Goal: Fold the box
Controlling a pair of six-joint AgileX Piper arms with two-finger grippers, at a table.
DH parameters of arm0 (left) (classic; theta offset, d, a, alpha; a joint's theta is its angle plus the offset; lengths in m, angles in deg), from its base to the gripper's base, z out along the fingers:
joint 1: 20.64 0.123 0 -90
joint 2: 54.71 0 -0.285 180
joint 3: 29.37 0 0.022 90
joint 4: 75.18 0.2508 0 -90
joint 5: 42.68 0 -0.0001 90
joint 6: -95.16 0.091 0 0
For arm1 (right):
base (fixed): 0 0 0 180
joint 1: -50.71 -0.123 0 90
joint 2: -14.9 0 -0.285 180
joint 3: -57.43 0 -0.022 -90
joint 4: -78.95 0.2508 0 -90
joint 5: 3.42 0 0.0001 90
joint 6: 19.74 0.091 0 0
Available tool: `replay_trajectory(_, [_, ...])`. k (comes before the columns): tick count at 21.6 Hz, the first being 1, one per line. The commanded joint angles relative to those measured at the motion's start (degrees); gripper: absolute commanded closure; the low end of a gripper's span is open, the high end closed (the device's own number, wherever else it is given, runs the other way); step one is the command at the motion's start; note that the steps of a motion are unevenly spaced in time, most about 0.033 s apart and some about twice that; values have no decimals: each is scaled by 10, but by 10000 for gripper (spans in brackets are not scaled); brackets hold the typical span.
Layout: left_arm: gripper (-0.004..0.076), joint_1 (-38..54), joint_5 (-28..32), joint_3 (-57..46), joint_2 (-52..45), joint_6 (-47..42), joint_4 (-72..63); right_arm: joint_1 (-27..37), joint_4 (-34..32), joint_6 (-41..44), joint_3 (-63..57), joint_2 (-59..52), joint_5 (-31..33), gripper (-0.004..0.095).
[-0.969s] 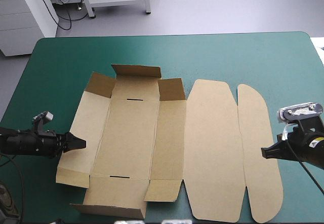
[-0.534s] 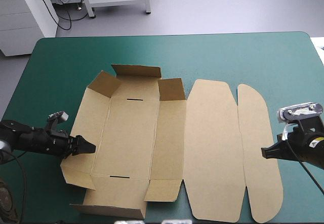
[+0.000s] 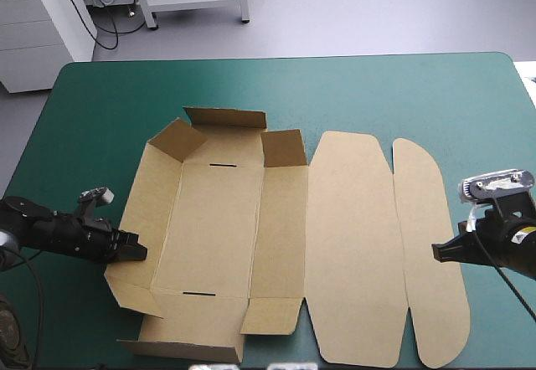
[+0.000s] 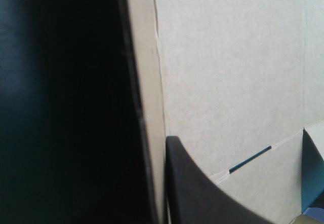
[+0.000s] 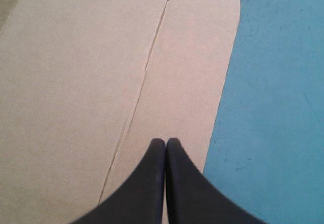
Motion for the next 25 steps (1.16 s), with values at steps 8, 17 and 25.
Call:
replay_trajectory(8, [732, -8, -66, 64, -12, -15, 11, 2, 8, -5, 15, -3, -28, 927])
replay_trajectory(17, [734, -234, -31, 333, -13, -68, 288, 2, 8, -5, 15, -3, -28, 928])
replay_trajectory(25, [734, -446, 15, 474, 19, -69, 502, 2, 9, -5, 15, -3, -22, 927])
